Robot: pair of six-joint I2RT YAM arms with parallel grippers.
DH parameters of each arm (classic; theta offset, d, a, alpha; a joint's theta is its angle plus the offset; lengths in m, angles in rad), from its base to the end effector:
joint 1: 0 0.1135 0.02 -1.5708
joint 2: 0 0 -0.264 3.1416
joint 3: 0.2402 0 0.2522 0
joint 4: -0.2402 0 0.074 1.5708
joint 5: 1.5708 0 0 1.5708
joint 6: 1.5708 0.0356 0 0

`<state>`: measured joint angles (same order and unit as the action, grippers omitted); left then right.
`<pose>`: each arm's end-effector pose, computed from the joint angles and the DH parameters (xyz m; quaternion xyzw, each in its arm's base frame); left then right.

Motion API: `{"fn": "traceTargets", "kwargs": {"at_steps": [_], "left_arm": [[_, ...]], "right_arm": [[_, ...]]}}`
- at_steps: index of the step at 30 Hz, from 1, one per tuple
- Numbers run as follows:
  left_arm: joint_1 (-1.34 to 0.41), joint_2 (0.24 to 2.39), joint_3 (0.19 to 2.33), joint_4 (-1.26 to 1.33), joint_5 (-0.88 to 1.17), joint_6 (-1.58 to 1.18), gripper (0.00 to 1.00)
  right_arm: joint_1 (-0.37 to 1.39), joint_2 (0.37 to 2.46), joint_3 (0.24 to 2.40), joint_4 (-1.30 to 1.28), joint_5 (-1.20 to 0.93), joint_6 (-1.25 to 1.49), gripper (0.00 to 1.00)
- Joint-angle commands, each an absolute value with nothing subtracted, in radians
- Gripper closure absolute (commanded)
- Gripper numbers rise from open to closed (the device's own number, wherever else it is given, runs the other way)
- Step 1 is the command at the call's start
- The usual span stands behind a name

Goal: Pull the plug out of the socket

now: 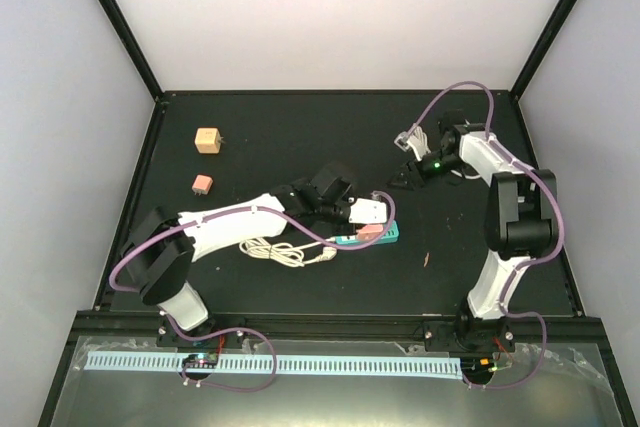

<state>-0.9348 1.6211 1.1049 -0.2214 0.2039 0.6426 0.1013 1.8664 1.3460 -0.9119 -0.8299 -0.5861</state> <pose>0.2060 -0.2911 0.2352 0.6744 0.6119 -0.1507 0.3847 0.3483 0.0618 0.1992 -0.3339 0.8502 0.3752 0.1580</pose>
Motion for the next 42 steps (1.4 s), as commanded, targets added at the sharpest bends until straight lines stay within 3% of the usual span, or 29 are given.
{"fn": "traceTargets", "kwargs": {"at_steps": [1, 5, 23, 36, 42], "left_arm": [[-0.921, 1.650, 1.158, -0.328, 0.275, 0.630, 0.90], [-0.888, 1.653, 1.170, -0.375, 0.278, 0.644, 0.98], [-0.697, 1.567, 1.067, -0.492, 0.451, 0.710, 0.98], [-0.632, 1.499, 0.947, -0.456, 0.540, 0.683, 0.98], [-0.623, 1.505, 0.941, -0.452, 0.566, 0.688, 0.98]], "right_arm": [[0.084, 1.803, 1.347, -0.900, -0.813, -0.641, 0.42], [0.084, 1.772, 1.313, -0.888, -0.824, -0.679, 0.38], [0.122, 1.645, 1.121, -0.773, -0.961, -0.819, 0.26], [0.288, 1.435, 0.889, -0.344, -1.011, -0.610, 0.17], [0.393, 1.347, 0.696, 0.060, -0.968, -0.435, 0.14]]}}
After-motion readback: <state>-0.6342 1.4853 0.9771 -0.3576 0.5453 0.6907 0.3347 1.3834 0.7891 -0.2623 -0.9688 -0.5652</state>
